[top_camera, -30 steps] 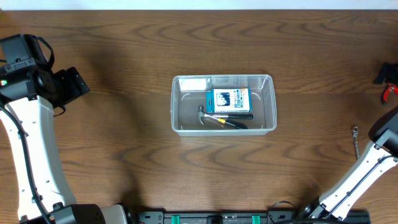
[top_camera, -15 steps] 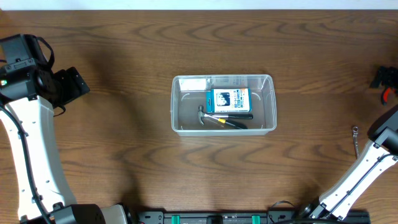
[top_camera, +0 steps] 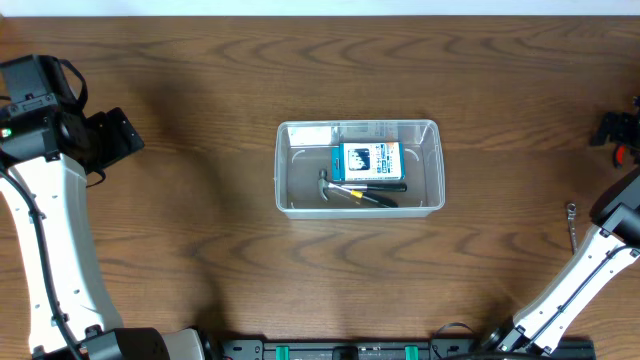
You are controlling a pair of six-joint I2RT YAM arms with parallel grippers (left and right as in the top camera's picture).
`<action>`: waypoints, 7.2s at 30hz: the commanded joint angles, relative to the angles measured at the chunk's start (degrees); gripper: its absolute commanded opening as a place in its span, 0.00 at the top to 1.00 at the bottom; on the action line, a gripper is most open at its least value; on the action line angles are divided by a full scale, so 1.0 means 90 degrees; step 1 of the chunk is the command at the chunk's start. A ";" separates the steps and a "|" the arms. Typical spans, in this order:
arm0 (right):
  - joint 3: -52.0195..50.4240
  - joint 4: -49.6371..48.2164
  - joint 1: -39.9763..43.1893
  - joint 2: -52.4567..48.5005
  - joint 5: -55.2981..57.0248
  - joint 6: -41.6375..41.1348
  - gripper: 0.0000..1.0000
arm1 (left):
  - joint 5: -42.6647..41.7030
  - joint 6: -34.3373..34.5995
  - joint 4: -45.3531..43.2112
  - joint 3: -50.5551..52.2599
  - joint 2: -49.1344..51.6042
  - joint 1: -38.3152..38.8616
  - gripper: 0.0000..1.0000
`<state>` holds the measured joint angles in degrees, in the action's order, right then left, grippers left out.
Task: Pack container
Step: 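Lower the right gripper onto the red-handled pliers and grasp them, then lift the pliers and carry them left over the container, then lower the pliers into the container beside the hammer and release, then raise the right gripper and move it right over the silver wrench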
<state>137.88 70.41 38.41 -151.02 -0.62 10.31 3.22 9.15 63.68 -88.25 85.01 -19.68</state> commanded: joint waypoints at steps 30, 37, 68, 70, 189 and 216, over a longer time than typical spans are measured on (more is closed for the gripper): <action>0.0083 -0.0299 -0.0068 -0.0189 0.0044 -0.0129 0.63 | 0.0053 -0.0036 0.0015 -0.0102 -0.0051 -0.0015 0.02; 0.0092 -0.0250 -0.0070 -0.0185 0.0044 -0.0483 0.99 | 0.0056 -0.0036 0.0015 -0.0102 -0.0051 -0.0015 0.02; 0.4673 0.2990 -0.4104 0.1348 -0.0906 0.0843 0.97 | 0.0053 -0.0036 0.0015 -0.0102 -0.0051 -0.0015 0.02; 0.4658 0.2990 -0.4663 0.1583 -0.0814 0.0840 0.97 | 0.0056 -0.0036 0.0015 -0.0102 -0.0051 -0.0015 0.02; -0.5428 0.2735 -0.2696 0.9653 -0.0134 -0.0185 0.01 | 0.0053 -0.0036 0.0015 -0.0102 -0.0051 -0.0015 0.02; -0.5591 0.2251 -0.1836 0.8786 -0.0634 0.2363 0.01 | 0.0053 -0.0036 0.0015 -0.0102 -0.0051 -0.0015 0.02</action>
<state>88.01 90.54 21.32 -69.82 -5.58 26.33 3.22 9.13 63.68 -88.25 85.01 -19.68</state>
